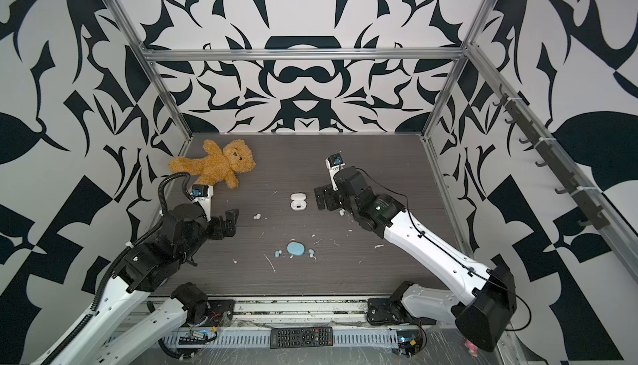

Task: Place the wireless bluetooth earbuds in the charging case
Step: 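Open the right gripper and lift it away from the case, then move the right gripper over the white earbud beside the case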

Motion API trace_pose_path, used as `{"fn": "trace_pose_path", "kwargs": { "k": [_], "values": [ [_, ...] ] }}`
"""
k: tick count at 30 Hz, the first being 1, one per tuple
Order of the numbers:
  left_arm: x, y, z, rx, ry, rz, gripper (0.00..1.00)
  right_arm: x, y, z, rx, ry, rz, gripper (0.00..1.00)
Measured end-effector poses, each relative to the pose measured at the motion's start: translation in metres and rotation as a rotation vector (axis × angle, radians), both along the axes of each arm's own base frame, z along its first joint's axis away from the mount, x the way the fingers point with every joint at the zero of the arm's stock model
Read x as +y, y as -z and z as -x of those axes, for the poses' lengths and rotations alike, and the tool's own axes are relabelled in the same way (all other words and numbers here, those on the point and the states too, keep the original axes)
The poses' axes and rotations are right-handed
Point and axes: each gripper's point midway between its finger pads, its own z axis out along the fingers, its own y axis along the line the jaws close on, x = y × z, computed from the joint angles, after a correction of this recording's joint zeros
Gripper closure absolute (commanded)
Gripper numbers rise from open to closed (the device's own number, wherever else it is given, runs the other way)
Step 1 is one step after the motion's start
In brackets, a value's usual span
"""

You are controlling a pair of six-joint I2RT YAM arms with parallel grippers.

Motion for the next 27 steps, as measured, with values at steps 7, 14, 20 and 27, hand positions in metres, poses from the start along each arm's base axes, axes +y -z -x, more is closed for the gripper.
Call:
{"fn": "trace_pose_path", "kwargs": {
  "k": [7,14,20,27],
  "values": [
    [0.002,0.004,0.002,0.001,-0.008,0.012,0.01,-0.016,0.044,0.023,0.163,0.070,0.001,0.00],
    [0.000,0.004,0.002,0.003,-0.003,0.024,0.01,-0.022,0.061,0.030,0.240,0.126,-0.003,0.00],
    [-0.007,0.009,0.003,0.030,0.026,0.030,0.01,-0.034,0.085,0.041,0.324,0.195,0.018,0.00],
    [-0.022,0.021,0.003,0.096,0.085,0.035,0.01,-0.045,0.103,0.041,0.371,0.281,0.067,0.09]
  ]
}}
